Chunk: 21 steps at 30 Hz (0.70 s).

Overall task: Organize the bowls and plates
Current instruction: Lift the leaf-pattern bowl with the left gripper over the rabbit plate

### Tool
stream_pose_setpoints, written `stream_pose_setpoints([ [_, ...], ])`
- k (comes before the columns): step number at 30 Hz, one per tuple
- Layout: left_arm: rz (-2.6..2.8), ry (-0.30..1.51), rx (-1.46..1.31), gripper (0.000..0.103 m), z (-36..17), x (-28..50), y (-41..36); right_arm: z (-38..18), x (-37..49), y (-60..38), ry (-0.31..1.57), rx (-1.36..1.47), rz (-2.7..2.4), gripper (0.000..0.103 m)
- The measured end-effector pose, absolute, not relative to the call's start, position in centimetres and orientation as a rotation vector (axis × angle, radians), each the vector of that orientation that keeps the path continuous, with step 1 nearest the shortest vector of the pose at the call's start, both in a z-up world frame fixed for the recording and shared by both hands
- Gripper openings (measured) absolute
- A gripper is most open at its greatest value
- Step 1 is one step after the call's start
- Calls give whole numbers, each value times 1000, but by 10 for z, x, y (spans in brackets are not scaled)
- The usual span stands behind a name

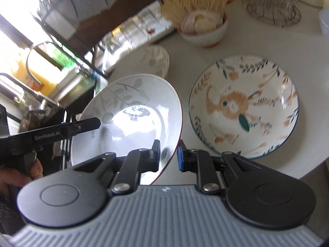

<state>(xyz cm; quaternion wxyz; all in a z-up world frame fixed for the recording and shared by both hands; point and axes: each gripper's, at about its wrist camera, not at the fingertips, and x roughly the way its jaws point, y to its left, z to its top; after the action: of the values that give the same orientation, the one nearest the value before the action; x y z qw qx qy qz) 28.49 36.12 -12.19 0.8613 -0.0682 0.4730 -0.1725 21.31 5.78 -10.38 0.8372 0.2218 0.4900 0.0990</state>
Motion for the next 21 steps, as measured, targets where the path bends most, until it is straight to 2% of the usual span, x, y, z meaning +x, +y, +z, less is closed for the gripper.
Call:
stream_pose_setpoints([
  [10,-376,915,-130,24,-76,301,309,-75,218,10,933,461,229,20],
  [21,-392,983,-152,24,-94,316,231,-80,228,-68,900,458,193,20],
])
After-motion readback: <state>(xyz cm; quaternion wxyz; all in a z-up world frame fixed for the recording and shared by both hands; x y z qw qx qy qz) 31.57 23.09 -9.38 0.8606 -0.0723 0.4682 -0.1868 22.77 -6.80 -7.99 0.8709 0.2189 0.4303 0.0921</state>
